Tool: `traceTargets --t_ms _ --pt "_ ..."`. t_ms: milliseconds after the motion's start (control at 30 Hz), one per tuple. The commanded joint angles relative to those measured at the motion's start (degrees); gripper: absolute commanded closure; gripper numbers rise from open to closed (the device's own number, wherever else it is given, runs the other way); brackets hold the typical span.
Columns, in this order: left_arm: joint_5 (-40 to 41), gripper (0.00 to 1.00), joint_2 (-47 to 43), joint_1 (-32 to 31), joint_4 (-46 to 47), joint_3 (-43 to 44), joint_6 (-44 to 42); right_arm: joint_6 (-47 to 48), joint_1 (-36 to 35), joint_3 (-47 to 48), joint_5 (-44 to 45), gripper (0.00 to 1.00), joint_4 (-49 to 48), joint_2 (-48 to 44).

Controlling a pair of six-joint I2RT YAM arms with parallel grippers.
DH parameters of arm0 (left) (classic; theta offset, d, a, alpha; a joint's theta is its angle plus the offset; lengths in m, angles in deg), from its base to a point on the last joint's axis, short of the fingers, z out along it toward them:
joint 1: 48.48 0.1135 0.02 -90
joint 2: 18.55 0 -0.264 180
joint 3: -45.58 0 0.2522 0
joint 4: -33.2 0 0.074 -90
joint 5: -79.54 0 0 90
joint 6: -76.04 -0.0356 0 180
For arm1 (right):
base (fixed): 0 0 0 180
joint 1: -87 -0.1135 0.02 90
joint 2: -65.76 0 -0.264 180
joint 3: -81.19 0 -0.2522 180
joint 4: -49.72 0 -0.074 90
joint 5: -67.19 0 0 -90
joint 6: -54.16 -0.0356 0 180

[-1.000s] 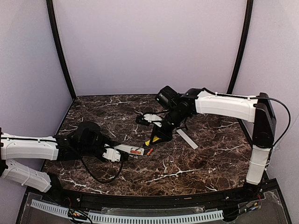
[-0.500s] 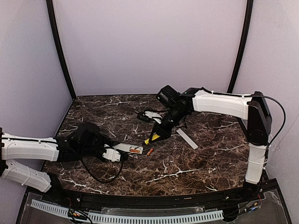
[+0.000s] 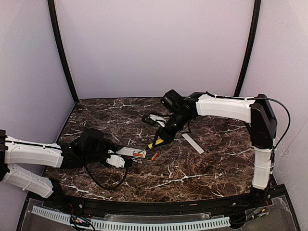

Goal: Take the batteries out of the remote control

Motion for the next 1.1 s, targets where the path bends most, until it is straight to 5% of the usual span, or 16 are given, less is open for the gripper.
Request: traceTargets --t_ms 0,1067 --pt "-0.7 1.00 -0.1 -0.7 7.6 0.1 -1.1 -3.8 0.5 -0.1 4.8 1.00 -0.8 2.9" --pt "2.1 1.00 3.4 -0.8 8.4 0.1 -3.1 -17.2 0.6 2.3 8.7 1.00 -4.3 4.7"
